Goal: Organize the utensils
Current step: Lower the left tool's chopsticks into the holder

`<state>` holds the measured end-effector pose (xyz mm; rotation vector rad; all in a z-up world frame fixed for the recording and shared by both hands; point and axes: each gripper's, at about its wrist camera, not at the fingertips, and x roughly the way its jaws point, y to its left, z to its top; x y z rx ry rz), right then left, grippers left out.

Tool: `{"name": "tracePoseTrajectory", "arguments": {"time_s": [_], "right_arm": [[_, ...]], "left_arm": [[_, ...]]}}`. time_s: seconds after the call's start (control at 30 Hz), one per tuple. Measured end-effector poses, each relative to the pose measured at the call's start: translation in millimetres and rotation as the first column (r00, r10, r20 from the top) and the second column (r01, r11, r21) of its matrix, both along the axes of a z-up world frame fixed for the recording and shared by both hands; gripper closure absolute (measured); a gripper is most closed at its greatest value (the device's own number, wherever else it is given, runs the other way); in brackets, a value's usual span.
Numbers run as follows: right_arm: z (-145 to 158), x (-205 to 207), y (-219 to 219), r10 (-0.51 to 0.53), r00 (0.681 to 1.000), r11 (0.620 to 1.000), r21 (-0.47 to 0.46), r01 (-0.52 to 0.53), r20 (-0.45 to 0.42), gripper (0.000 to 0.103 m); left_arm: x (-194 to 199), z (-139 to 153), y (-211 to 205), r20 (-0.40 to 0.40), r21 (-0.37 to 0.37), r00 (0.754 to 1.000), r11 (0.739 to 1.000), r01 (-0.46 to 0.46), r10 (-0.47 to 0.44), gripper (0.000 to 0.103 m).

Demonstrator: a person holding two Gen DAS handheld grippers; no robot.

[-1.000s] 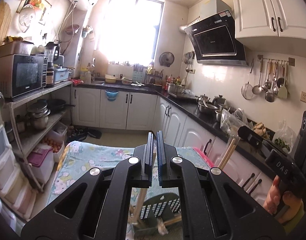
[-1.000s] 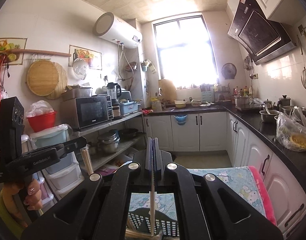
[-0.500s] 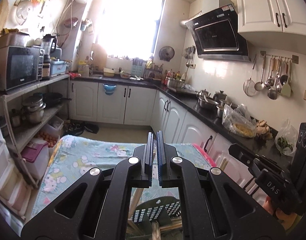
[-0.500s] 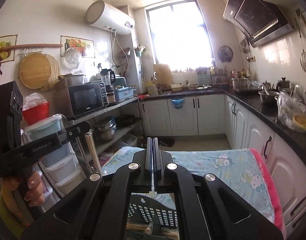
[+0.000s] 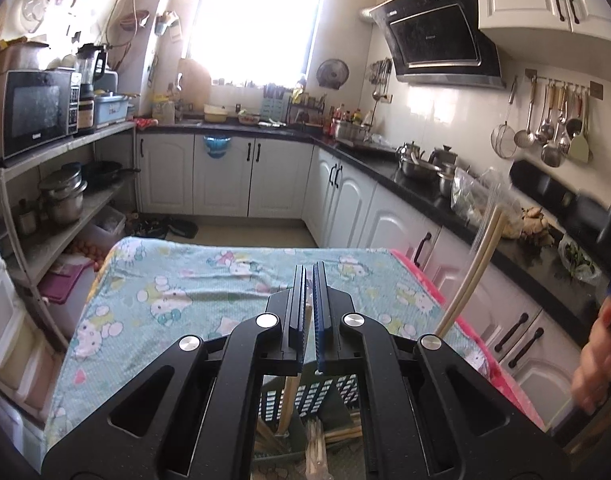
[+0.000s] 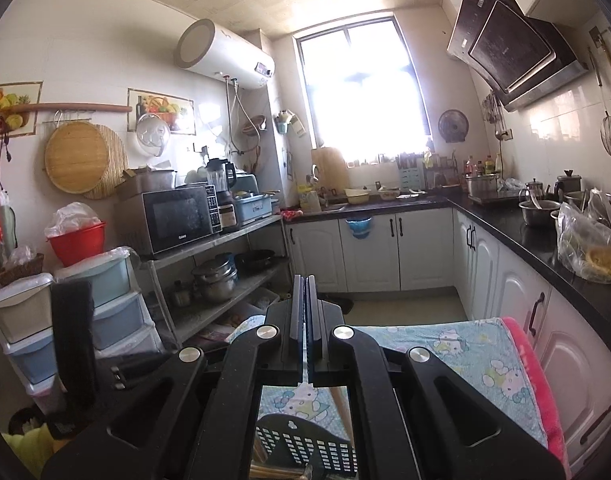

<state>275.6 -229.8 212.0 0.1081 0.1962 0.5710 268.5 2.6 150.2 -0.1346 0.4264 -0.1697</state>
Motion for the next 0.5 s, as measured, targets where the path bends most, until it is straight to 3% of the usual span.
{"name": "tracePoseTrajectory", "arguments": {"time_s": [0.13, 0.5], "right_arm": [[-7.9, 4.5, 1.9, 0.006, 1.0, 1.0, -0.005, -0.006, -0.026, 0.102], [-66.9, 12.4, 10.2, 0.006, 0.981, 0.998, -0.058, -0.017, -0.196, 0.101]], "left_arm": [[1.2, -9.8, 3.1, -0.021, -0.008, 1.0, 1.0, -0.006, 0.006, 0.101], [-9.8, -28.3, 9.3, -0.074, -0.014, 0.997, 1.0, -0.017, 0.016, 0.101]]}}
